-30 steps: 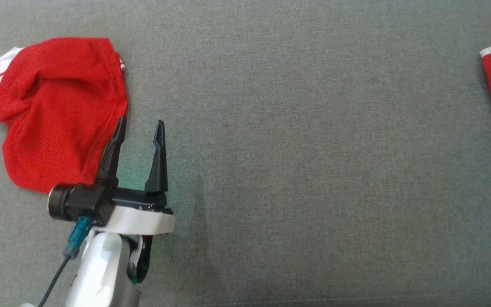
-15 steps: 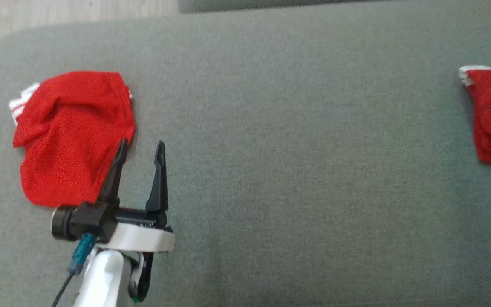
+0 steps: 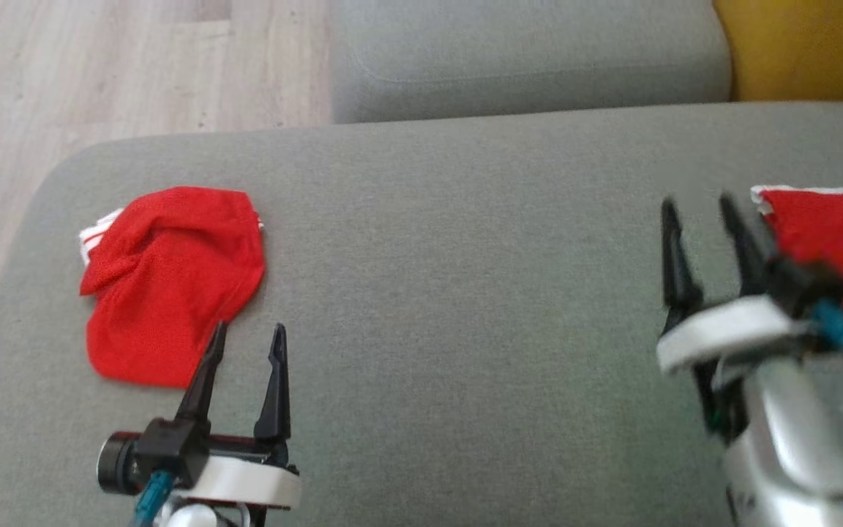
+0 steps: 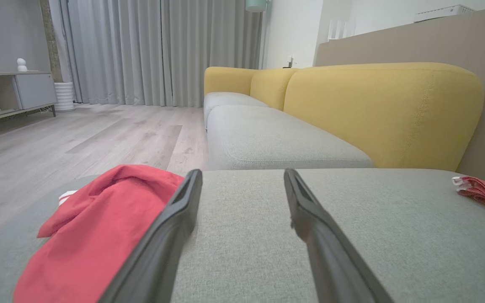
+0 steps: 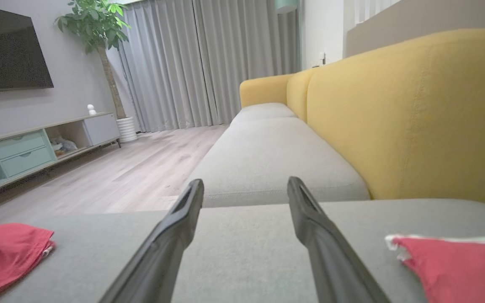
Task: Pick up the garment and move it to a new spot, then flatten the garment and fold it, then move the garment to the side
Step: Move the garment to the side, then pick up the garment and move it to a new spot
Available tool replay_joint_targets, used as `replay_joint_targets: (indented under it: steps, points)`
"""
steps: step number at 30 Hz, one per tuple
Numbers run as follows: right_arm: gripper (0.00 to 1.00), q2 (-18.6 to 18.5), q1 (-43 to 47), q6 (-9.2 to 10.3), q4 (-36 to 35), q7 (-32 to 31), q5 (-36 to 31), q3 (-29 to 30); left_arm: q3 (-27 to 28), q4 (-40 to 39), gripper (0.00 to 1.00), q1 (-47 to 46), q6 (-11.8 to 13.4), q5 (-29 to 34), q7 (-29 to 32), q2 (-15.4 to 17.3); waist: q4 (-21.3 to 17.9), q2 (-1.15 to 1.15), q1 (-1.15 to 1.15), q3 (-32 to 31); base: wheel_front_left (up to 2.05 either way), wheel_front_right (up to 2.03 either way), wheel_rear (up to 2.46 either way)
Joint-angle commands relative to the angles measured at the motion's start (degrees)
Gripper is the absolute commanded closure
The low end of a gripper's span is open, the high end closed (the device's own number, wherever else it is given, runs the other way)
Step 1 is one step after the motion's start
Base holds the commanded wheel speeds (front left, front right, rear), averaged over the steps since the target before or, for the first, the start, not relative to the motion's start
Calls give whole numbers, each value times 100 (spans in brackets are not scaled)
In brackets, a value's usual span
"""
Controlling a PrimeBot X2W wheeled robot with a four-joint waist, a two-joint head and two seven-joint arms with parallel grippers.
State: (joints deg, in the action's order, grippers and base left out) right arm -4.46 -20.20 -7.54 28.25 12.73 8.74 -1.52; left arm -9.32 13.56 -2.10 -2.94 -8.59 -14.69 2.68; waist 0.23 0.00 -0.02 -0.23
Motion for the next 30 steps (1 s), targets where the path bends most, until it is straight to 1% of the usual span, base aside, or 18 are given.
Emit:
replay_joint_targets:
  steps: [1, 4, 7, 9, 14, 19, 25, 27, 28, 30]
  points:
    - [0, 47, -50, 5, -237, 78, -35, -94, 188, -219, 0, -191, 34, -53, -31, 21, 39, 0, 2, -33, 0, 0, 0]
    - [0, 146, 474, 5, -415, 161, 66, -66, 198, -219, 0, -100, 34, -79, -31, 21, 76, 0, 2, -63, 0, 0, 0]
    - [0, 154, 866, 5, -453, 196, 299, -320, 196, -219, 0, -41, 56, -107, -31, 20, 78, 0, 2, -51, 0, 0, 0]
    - [0, 155, 970, 5, -464, 207, 249, -467, 170, -206, 0, -50, 48, -97, -31, 20, 75, 0, 2, -36, 0, 0, 0]
    - [0, 156, 1054, 5, -554, 221, 331, -473, 171, -223, 0, -107, 92, -129, -31, 20, 81, 0, 2, -37, 0, 0, 0]
    - [0, 157, 1129, 5, -705, 225, 487, -598, 126, -255, 0, -121, 128, -172, -31, 20, 202, 0, 2, -50, 0, 0, 0]
    - [0, 157, 1239, 5, -822, 226, 457, -898, 140, -264, 0, -101, 160, -161, -31, 20, 542, 0, 2, -123, 0, 0, 0]
    - [0, 157, 1276, 5, -825, 226, 439, -929, 164, -270, 0, -91, 176, -161, -31, 20, 701, 0, 2, -158, 0, 0, 0]
    - [0, 157, 1311, 5, -831, 226, 466, -978, 184, -266, 0, -68, 184, -156, -31, 20, 873, 0, 2, -197, 0, 0, 0]
    - [0, 157, 1339, 5, -834, 226, 480, -1040, 201, -258, 0, -43, 182, -142, -31, 20, 1051, 0, 2, -233, 0, 0, 0]
